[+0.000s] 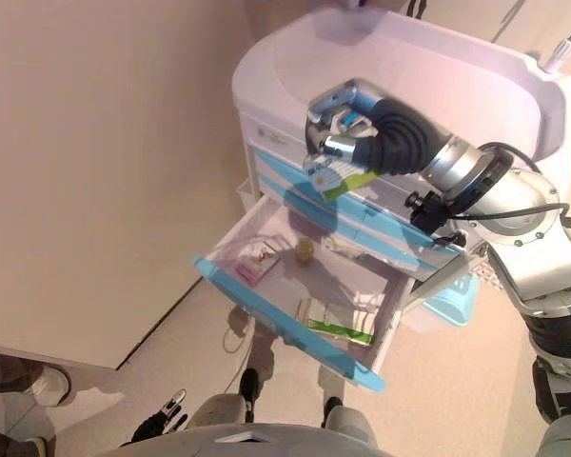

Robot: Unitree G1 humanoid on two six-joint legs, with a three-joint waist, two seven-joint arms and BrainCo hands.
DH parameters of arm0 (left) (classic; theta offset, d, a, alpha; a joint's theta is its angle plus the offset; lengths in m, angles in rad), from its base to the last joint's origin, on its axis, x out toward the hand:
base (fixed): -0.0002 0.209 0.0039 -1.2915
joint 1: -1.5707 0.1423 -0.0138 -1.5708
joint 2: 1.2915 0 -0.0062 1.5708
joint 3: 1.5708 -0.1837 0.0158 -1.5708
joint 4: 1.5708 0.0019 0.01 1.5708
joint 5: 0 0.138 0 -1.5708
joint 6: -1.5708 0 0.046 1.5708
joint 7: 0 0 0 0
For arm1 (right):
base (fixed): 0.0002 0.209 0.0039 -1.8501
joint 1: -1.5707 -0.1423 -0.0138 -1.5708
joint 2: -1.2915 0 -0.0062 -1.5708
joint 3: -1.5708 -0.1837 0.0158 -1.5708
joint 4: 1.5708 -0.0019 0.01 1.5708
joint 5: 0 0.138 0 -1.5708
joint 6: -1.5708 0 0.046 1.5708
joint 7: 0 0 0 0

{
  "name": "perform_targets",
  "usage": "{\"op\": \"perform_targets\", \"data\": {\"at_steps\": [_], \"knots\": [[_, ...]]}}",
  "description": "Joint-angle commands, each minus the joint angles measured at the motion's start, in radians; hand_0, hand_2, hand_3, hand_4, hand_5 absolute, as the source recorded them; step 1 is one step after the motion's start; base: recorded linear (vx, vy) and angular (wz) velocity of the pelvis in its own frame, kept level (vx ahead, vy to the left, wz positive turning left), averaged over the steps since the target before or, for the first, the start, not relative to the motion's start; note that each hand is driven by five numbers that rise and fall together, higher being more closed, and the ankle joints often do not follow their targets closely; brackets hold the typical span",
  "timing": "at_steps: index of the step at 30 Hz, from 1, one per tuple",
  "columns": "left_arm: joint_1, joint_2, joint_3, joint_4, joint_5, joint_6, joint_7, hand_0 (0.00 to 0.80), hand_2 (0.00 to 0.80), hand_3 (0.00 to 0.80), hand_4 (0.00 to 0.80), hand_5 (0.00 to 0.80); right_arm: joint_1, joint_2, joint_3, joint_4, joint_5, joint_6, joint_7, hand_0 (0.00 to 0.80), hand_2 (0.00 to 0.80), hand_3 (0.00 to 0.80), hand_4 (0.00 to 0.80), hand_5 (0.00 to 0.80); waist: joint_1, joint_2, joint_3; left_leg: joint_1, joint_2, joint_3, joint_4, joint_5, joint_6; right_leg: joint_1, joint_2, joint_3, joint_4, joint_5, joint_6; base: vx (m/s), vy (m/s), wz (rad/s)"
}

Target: Open the drawer and pick up the medicine

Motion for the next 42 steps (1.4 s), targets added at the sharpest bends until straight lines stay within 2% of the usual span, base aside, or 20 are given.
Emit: {"op": "perform_targets", "data": {"at_steps": [1, 5, 11, 17, 20, 25, 31, 42], "knots": [[-0.007, 0.032, 0.021, 0.016, 0.043, 0.004, 0.004, 0.000, 0.000, 0.000, 0.000, 0.000, -0.107, -0.043, -0.048, 0.054, -0.016, 0.010, -0.115, 0.800, 0.800, 0.800, 0.800, 0.800, 0.020, -0.028, -0.011, 0.010, -0.016, -0.027, 0.090, -0.190, -0.001, 0.027, -0.020, -0.008, -0.095, 0.101, 0.062, 0.037, -0.019, 0.00], [-0.001, 0.048, 0.024, 0.005, 0.053, 0.021, 0.013, 0.000, 0.000, 0.000, 0.000, 0.000, -0.159, -0.107, -0.029, 0.162, -0.078, 0.048, -0.164, 0.800, 0.800, 0.800, 0.800, 0.800, 0.029, -0.031, -0.019, 0.017, -0.016, -0.034, 0.089, -0.192, 0.002, 0.037, -0.022, -0.013, -0.100, 0.103, 0.065, 0.038, -0.017, 0.01], [0.011, 0.075, 0.026, -0.017, 0.071, 0.047, 0.021, 0.000, 0.000, 0.000, 0.000, 0.000, -0.274, -0.205, 0.077, 0.369, -0.176, 0.071, -0.216, 0.800, 0.800, 0.800, 0.800, 0.800, 0.052, -0.040, -0.020, 0.015, -0.016, -0.049, 0.093, -0.190, 0.003, 0.051, -0.027, -0.027, -0.115, 0.111, 0.069, 0.022, -0.021, 0.03], [0.012, 0.103, 0.030, -0.042, 0.083, 0.081, 0.029, 0.000, 0.000, 0.000, 0.000, 0.000, -0.405, -0.265, 0.248, 0.608, -0.267, 0.043, -0.231, 0.800, 0.800, 0.800, 0.800, 0.800, 0.077, -0.047, -0.019, 0.010, -0.021, -0.065, 0.099, -0.187, 0.007, 0.063, -0.034, -0.043, -0.122, 0.116, 0.071, 0.016, 0.000, 0.06], [0.013, 0.114, 0.027, -0.053, 0.083, 0.093, 0.032, 0.000, 0.000, 0.000, 0.000, 0.000, -0.466, -0.274, 0.335, 0.722, -0.322, 0.026, -0.228, 0.800, 0.800, 0.800, 0.800, 0.800, 0.088, -0.049, -0.016, 0.006, -0.024, -0.073, 0.105, -0.188, 0.009, 0.068, -0.037, -0.050, -0.122, 0.117, 0.073, 0.024, -0.004, 0.07], [0.013, 0.137, 0.011, -0.070, 0.076, 0.109, 0.039, 0.000, 0.000, 0.000, 0.000, 0.000, -0.552, -0.279, 0.477, 0.888, -0.312, 0.032, -0.183, 0.800, 0.800, 0.800, 0.800, 0.800, 0.110, -0.051, -0.009, -0.002, -0.028, -0.086, 0.115, -0.187, 0.011, 0.075, -0.042, -0.063, -0.121, 0.118, 0.073, 0.023, -0.007, 0.08], [0.008, 0.164, -0.003, -0.088, 0.076, 0.127, 0.036, 0.000, 0.000, 0.000, 0.000, 0.000, -0.586, -0.249, 0.597, 1.062, -0.377, -0.015, -0.105, 0.800, 0.800, 0.800, 0.800, 0.800, 0.137, -0.055, 0.007, -0.018, -0.033, -0.104, 0.131, -0.187, 0.013, 0.077, -0.045, -0.072, -0.119, 0.118, 0.072, 0.006, -0.012, 0.05], [0.007, 0.189, -0.008, -0.125, 0.068, 0.152, 0.045, 0.000, 0.000, 0.000, 0.000, 0.000, -0.566, -0.217, 0.701, 1.226, -0.527, -0.073, -0.046, 0.800, 0.800, 0.800, 0.800, 0.800, 0.171, -0.060, 0.036, -0.051, -0.035, -0.120, 0.147, -0.180, 0.014, 0.071, -0.046, -0.090, -0.116, 0.123, 0.073, -0.011, -0.014, 0.06]]}}
